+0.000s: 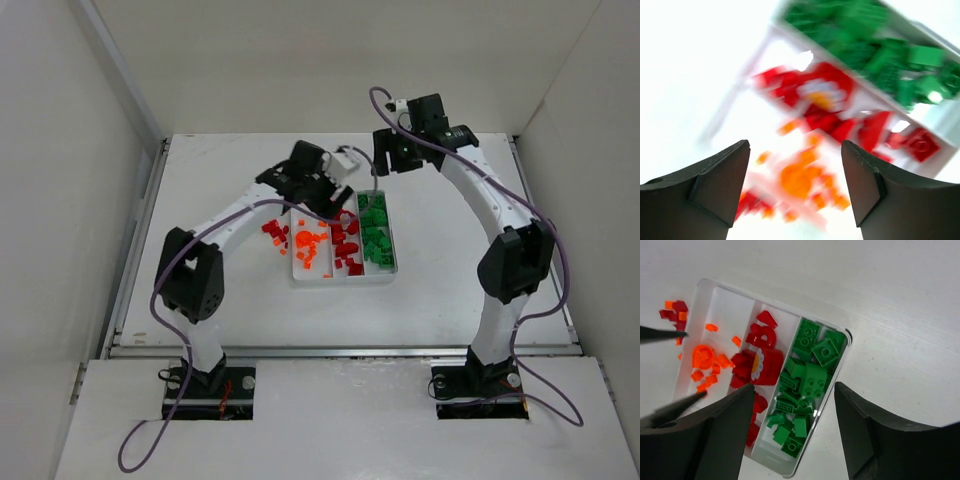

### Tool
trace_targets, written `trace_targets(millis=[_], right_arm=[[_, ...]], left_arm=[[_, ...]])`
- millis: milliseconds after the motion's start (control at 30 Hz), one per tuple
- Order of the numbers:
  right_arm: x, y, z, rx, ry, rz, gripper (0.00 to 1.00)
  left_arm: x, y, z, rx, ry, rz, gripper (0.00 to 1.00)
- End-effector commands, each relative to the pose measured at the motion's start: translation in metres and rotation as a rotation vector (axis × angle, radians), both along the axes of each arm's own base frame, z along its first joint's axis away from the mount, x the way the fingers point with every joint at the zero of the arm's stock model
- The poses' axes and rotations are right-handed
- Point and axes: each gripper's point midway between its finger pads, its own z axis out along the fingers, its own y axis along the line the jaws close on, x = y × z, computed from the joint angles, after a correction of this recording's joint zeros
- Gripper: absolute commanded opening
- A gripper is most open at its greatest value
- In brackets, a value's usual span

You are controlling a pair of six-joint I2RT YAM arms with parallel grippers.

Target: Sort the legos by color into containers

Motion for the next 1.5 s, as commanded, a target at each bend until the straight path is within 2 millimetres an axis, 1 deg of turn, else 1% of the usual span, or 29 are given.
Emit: trace_targets(millis=[0,33,67,100,133,167,200,267,300,333,367,400,567,600,667,733,800,833,900,967,1000,1067,1100,1133,1167,1300,1333,1367,1467], right_arm=[[0.009,0.035,0.045,0.077,-0.099,0.075,0.71],[0.014,0.047,0.050,0.083,-0.111,0.092,0.71],[0.013,0.056,0.051,0.090,-0.105,0.100,0.71],[0.012,0.066,0.053,0.092,-0.108,0.119,0.71],[0.004,0.084,0.054,0.094,-0.106,0.155,0.71],[0.004,0.096,0.057,0.108,-0.113,0.166,0.71],[0.000,0.104,0.062,0.119,-0.118,0.178,0.71],[-0.012,0.126,0.053,0.133,-0.092,0.224,0.72],[-0.014,0.126,0.053,0.142,-0.086,0.215,0.72],[-0.018,0.131,0.045,0.137,-0.072,0.228,0.72],[-0.024,0.136,0.047,0.141,-0.080,0.241,0.72],[-0.031,0.132,0.038,0.134,-0.047,0.233,0.72],[-0.042,0.127,0.024,0.110,-0.039,0.200,0.72],[-0.042,0.126,0.025,0.113,-0.044,0.185,0.72],[-0.044,0.123,0.021,0.105,-0.041,0.178,0.72],[-0.043,0.121,0.026,0.103,-0.055,0.169,0.72],[-0.041,0.118,0.025,0.088,-0.065,0.164,0.72],[-0.042,0.115,0.026,0.075,-0.060,0.154,0.72],[-0.037,0.115,0.026,0.051,-0.073,0.162,0.72],[-0.031,0.110,0.027,0.044,-0.076,0.145,0.72],[-0.027,0.107,0.032,0.044,-0.092,0.142,0.72],[-0.022,0.102,0.028,0.039,-0.084,0.130,0.72],[-0.021,0.103,0.032,0.044,-0.093,0.129,0.72],[-0.018,0.101,0.031,0.049,-0.091,0.127,0.72],[-0.018,0.101,0.031,0.049,-0.091,0.127,0.72],[-0.007,0.092,0.035,0.058,-0.100,0.107,0.72],[-0.006,0.093,0.031,0.055,-0.092,0.106,0.72],[-0.006,0.093,0.030,0.055,-0.092,0.106,0.72],[-0.004,0.088,0.030,0.054,-0.092,0.097,0.72]], left_arm=[[0.016,0.075,0.080,-0.081,-0.106,0.234,0.70],[0.024,0.107,0.080,-0.089,-0.107,0.317,0.70],[0.024,0.127,0.077,-0.095,-0.100,0.378,0.69],[0.013,0.147,0.050,-0.065,-0.051,0.416,0.66],[0.009,0.165,0.054,-0.070,-0.078,0.457,0.65],[0.002,0.196,0.029,-0.008,-0.055,0.496,0.65],[-0.003,0.208,0.020,0.024,-0.057,0.490,0.64],[-0.009,0.221,0.011,0.094,-0.107,0.430,0.64],[-0.020,0.223,-0.009,0.141,-0.080,0.372,0.64],[-0.022,0.226,-0.015,0.199,-0.103,0.288,0.64],[-0.024,0.227,-0.019,0.213,-0.103,0.272,0.64],[-0.024,0.225,-0.022,0.208,-0.091,0.263,0.64],[-0.036,0.218,-0.055,0.147,0.031,0.332,0.61],[-0.038,0.218,-0.068,0.146,0.059,0.342,0.61],[-0.032,0.221,-0.078,0.147,0.049,0.382,0.61],[-0.031,0.223,-0.095,0.167,0.075,0.387,0.61],[-0.019,0.222,-0.095,0.167,0.067,0.403,0.61],[-0.018,0.219,-0.104,0.177,0.089,0.392,0.61],[-0.011,0.211,-0.104,0.169,0.090,0.373,0.61],[-0.007,0.206,-0.115,0.180,0.114,0.360,0.60],[-0.002,0.204,-0.113,0.172,0.111,0.368,0.60],[0.000,0.203,-0.122,0.176,0.134,0.373,0.59],[-0.001,0.204,-0.126,0.179,0.143,0.373,0.59],[0.006,0.200,-0.122,0.163,0.136,0.375,0.57],[0.007,0.200,-0.127,0.167,0.148,0.374,0.57],[0.013,0.193,-0.133,0.163,0.167,0.366,0.50],[0.016,0.194,-0.130,0.168,0.162,0.372,0.48],[0.019,0.193,-0.130,0.168,0.161,0.372,0.42],[0.016,0.194,-0.133,0.178,0.184,0.370,0.35]])
